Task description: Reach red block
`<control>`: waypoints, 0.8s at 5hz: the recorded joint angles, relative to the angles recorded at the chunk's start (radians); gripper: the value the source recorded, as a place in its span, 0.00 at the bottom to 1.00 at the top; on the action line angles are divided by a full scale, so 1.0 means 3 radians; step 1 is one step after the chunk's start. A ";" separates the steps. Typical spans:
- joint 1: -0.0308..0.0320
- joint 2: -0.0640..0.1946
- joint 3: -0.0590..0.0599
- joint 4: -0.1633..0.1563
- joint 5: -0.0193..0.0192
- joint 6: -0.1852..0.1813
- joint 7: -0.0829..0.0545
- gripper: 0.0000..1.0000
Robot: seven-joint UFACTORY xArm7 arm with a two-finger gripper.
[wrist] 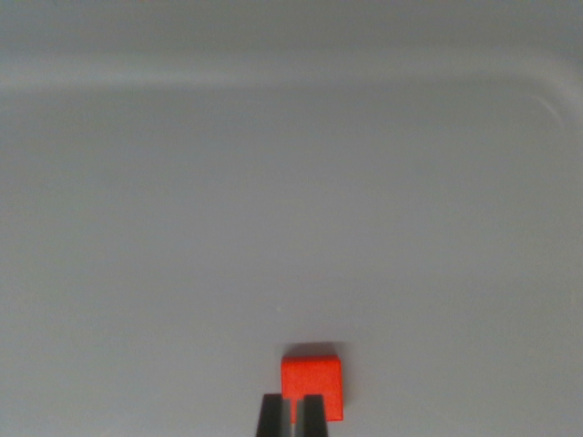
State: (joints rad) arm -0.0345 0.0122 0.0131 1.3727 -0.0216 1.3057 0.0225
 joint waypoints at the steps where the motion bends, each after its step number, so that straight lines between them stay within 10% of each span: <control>1: -0.0003 0.0027 -0.0004 -0.0111 0.0001 -0.0135 0.0006 0.00; 4: -0.0005 0.0056 -0.0009 -0.0232 0.0002 -0.0283 0.0013 0.00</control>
State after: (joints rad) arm -0.0361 0.0288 0.0106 1.3030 -0.0210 1.2208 0.0263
